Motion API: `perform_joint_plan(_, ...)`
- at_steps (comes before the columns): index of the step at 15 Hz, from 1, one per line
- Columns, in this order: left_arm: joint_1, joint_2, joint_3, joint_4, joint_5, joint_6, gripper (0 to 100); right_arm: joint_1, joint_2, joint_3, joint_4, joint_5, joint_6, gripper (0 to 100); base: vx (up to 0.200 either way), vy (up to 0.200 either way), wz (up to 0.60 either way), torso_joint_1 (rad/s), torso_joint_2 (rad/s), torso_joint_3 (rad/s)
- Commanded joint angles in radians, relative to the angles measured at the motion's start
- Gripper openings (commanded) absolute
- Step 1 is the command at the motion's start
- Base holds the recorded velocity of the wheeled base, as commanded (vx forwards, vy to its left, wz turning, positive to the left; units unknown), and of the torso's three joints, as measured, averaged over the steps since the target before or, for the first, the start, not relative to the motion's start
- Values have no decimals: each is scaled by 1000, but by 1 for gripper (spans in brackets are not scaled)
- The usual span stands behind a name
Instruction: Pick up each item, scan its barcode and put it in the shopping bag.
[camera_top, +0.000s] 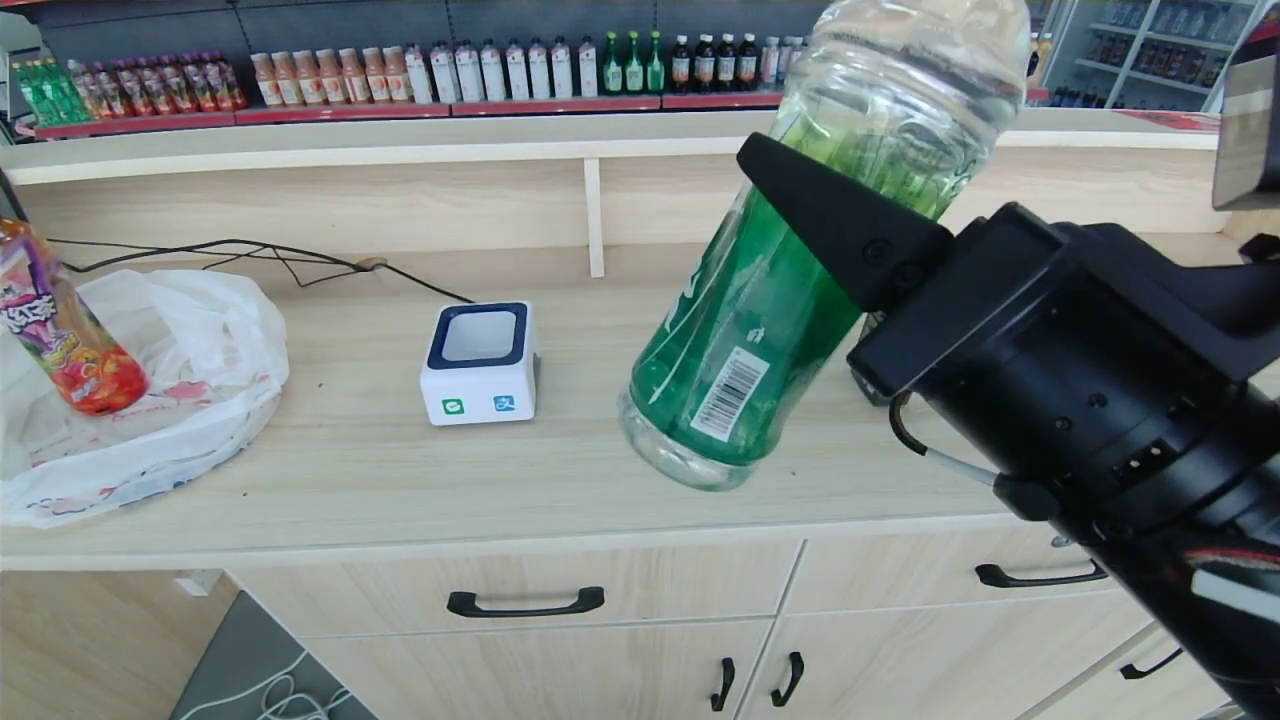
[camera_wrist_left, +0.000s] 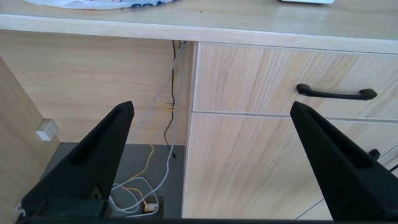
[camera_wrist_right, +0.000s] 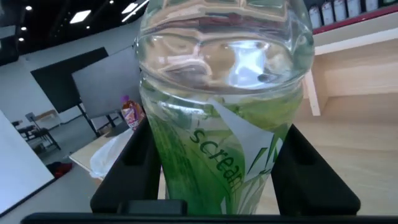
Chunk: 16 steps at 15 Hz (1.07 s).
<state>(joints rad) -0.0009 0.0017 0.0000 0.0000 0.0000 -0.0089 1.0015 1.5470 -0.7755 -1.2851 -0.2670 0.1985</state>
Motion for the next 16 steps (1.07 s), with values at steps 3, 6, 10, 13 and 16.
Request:
perform_joint_plan(3, -1, 0, 0, 0, 0, 0, 100, 3, 21, -59, 0, 60, 76, 0, 0, 0, 0, 0, 0, 0)
perform_joint_plan(6, -1, 0, 0, 0, 0, 0, 100, 3, 19, -68, 1, 149, 114, 0, 0, 0, 0, 0, 0, 0)
perform_joint_plan(10, -1, 0, 0, 0, 0, 0, 100, 2, 19, -140, 29, 161, 185, 0, 0, 0, 0, 0, 0, 0)
perform_joint_plan(13, -1, 0, 0, 0, 0, 0, 100, 3, 5, -212, 151, 161, 214, 0, 0, 0, 0, 0, 0, 0)
perform_joint_plan(16, -1, 0, 0, 0, 0, 0, 100, 29, -4, -228, 208, 157, 233, 0, 0, 0, 0, 0, 0, 0)
